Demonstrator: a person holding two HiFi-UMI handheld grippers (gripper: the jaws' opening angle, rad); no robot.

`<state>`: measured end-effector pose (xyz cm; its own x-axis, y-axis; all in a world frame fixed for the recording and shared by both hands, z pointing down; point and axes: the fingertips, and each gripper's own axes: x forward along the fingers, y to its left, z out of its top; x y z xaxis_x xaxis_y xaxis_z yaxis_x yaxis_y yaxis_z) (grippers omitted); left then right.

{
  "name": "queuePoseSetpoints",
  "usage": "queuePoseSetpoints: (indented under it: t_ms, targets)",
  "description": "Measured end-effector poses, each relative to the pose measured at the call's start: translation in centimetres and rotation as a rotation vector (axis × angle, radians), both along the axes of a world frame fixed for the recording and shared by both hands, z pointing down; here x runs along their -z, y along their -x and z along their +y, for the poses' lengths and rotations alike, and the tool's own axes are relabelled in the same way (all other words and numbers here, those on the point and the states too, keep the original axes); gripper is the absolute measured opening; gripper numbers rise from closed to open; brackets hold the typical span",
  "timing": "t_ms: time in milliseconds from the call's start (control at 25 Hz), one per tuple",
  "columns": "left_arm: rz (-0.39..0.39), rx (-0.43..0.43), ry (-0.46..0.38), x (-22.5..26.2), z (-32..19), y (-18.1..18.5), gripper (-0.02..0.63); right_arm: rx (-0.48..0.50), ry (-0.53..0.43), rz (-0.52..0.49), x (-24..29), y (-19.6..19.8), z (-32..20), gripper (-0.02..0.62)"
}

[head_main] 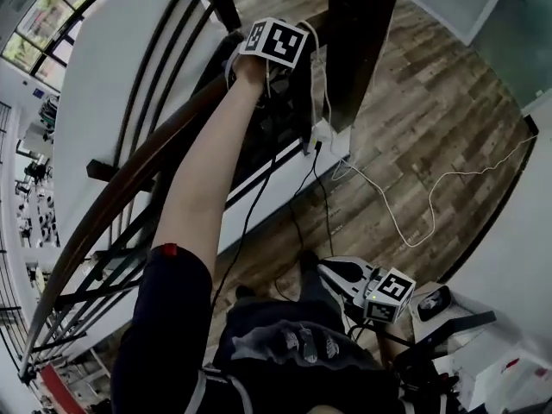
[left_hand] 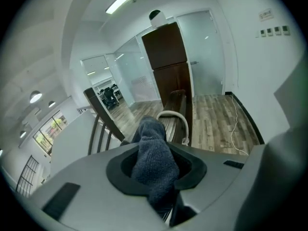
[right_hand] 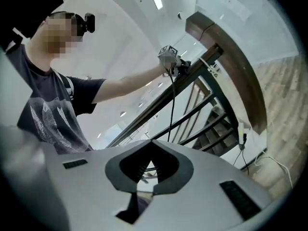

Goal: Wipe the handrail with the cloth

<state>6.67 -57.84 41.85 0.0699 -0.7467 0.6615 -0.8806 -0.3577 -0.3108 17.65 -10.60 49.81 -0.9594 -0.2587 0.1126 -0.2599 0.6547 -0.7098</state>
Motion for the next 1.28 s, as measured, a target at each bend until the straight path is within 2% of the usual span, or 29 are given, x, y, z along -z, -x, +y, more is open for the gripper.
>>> queuePoseSetpoints:
  t_ms: [120,240,320,400,480,520,560,680,800,880,1040,1160,1280]
  targets:
    - [-0.005,-0.040,-0.007,-0.1,-3.0,-3.2,0.094,-0.073,0.012,0.000,-1.2,-1.9,-0.1,0.004]
    - [0.006,-0.112,-0.003,0.1,-4.0,-6.2,0.095,-0.093,0.029,0.027,-2.0,-2.4,0.3,0.003]
    - [0.085,-0.154,-0.042,0.9,-1.8,-7.8,0.095,-0.087,0.024,0.031,-2.0,-2.2,0.0,0.004]
    - [0.203,-0.207,-0.126,0.7,2.2,-9.3,0.095,-0.076,0.029,0.043,-2.4,-2.2,-0.4,0.003]
    - [0.311,-0.235,-0.171,-2.2,5.8,-10.2,0.095,-0.068,0.039,0.055,-3.0,-2.1,-0.9,0.003]
    - [0.329,-0.216,-0.169,-4.6,7.2,-9.7,0.095,-0.063,0.042,0.061,-3.2,-2.0,-1.1,0.003]
    - [0.319,-0.183,-0.160,-7.2,8.2,-8.9,0.095,-0.059,0.047,0.063,-3.4,-1.8,-1.1,0.003]
    - [0.199,-0.060,-0.148,-14.4,8.3,-5.0,0.095,-0.075,0.081,0.051,-4.2,-1.4,-0.5,0.004]
    - [0.099,0.024,-0.169,-17.1,5.2,-1.8,0.095,-0.090,0.122,0.061,-5.5,-1.9,0.6,0.004]
    - [0.028,0.047,-0.143,-18.2,2.8,-0.3,0.095,-0.098,0.147,0.077,-6.4,-2.4,1.5,0.003]
    - [-0.048,0.099,-0.040,-22.5,0.1,1.5,0.095,-0.139,0.211,0.109,-8.0,-4.0,2.4,0.004]
    - [-0.061,0.097,-0.046,-23.7,-0.1,1.5,0.095,-0.163,0.244,0.130,-8.4,-5.5,2.0,0.003]
    - [-0.096,0.064,-0.036,-23.9,-0.1,1.3,0.095,-0.142,0.213,0.139,-8.2,-5.4,0.7,0.003]
